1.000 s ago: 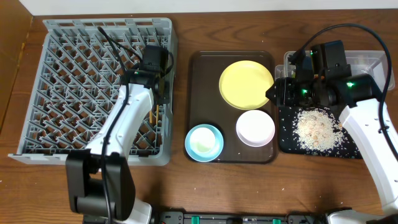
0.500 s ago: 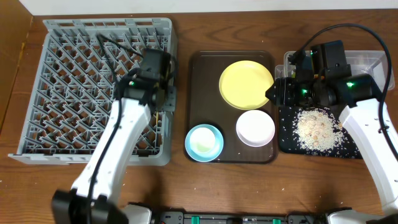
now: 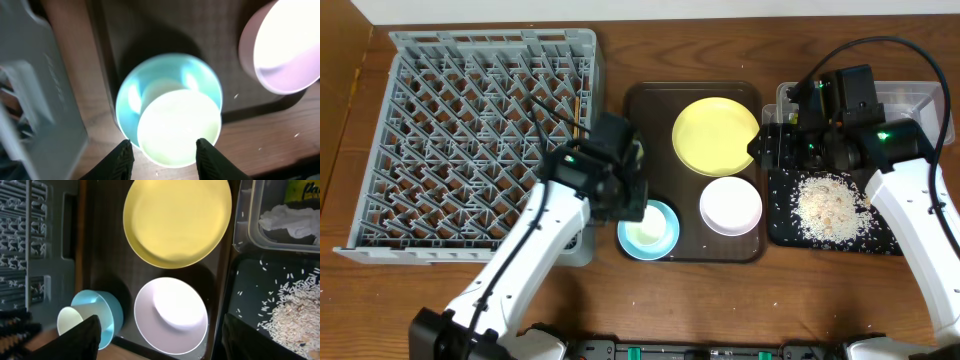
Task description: Sort waste into correct bins and load items into the dishwasher
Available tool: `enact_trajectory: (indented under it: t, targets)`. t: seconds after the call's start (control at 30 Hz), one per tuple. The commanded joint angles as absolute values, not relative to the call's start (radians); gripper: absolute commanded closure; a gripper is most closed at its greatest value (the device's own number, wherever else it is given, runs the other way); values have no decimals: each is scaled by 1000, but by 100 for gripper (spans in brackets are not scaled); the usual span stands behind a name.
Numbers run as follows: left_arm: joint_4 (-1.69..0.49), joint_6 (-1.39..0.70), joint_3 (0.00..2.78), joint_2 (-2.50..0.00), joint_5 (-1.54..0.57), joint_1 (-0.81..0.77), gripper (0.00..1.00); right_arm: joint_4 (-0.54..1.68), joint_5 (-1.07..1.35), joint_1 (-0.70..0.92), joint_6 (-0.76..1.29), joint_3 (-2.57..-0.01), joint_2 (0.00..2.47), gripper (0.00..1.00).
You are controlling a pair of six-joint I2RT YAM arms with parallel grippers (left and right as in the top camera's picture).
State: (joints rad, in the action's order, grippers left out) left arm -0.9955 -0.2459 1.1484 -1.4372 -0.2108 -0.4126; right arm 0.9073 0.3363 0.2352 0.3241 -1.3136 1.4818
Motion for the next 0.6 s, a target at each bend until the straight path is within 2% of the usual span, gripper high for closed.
enact_trajectory:
  t: [0.0,0.3,0.47,0.53,0.57]
  targets:
    - [-1001,-310,1135,-1440,-168,-423,60,906,326,244,298,-1327,1477,27]
    - [-1001,-320,1133,-1431,-219,-415,60,912,330,245,276,-1327,1477,27]
    - [-1016,-336,1107,-1431,-133,-435,59,911,335,246,276,-1327,1477,28]
    - [-1018,-350,1107,-1430,-107,-425,59,912,376,255,261,-1327,1477,40]
    - [-1021,-384,1108,-1429,-103,-402,60,910,480,282,181,-1327,1479,45]
